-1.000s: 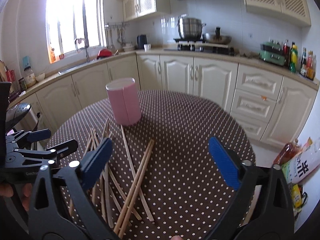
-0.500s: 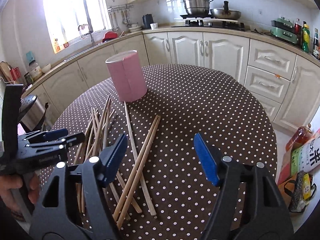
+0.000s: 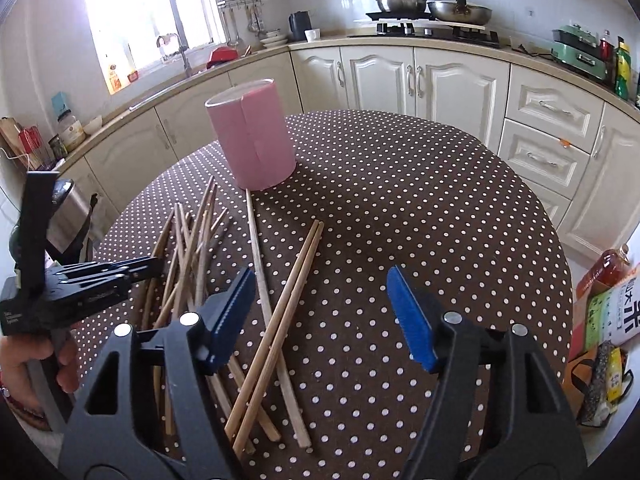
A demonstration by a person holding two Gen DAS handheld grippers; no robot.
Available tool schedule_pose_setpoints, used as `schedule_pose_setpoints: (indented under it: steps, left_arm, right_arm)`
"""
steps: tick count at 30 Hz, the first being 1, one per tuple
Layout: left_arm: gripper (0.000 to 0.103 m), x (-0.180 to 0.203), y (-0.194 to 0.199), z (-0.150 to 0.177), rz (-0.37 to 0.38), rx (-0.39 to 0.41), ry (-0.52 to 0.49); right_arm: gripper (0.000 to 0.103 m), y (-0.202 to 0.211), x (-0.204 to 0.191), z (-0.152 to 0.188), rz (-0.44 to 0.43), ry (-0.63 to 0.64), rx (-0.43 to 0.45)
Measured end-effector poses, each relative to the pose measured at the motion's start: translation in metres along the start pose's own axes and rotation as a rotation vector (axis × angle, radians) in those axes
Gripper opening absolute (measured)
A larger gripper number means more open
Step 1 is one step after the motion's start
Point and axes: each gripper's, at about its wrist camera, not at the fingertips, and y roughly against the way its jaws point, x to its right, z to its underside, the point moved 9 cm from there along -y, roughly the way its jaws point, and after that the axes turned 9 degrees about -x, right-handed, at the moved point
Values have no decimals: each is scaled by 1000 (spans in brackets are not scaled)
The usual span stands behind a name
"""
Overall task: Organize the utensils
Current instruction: 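Lower both grippers to the chopsticks and close them on one chopstick each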
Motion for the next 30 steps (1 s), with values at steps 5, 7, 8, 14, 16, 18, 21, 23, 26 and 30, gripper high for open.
schedule_pose_setpoints:
  steps: [5,7,8,14,16,18,21,23,26,30]
  left_arm:
    - [11,-9,4,4,18,7,12]
    - [11,-16,7,7,20,11,12]
    - [11,-17,8,8,26,12,16]
    - [11,-27,12,16,98,3,27]
    - [11,-29,13,18,99,2,31]
    - [11,-38,16,24,98,2,29]
    - [11,-45,18,27,92,0,31]
    - [11,-51,19,29,90,-2,36]
    - [11,-57,19,30,103,-4,46]
    - [11,-59,15,24,90,-11,48]
  right_arm:
    - [51,-20,-1,-6,-32,-18,-61]
    - [44,-28,-1,-5,-19,-6,-90]
    - [42,-33,-1,-5,-16,-2,-107]
    - [35,-49,-8,0,4,23,-167]
    - [35,-52,-12,-1,15,28,-169]
    - [33,-54,-14,-2,35,38,-172]
    - [33,-56,-14,-4,39,32,-180]
    - [33,-56,-13,-4,36,25,-184]
    - [32,-54,-12,-2,28,22,-185]
    - [24,-60,-7,-4,52,41,-199]
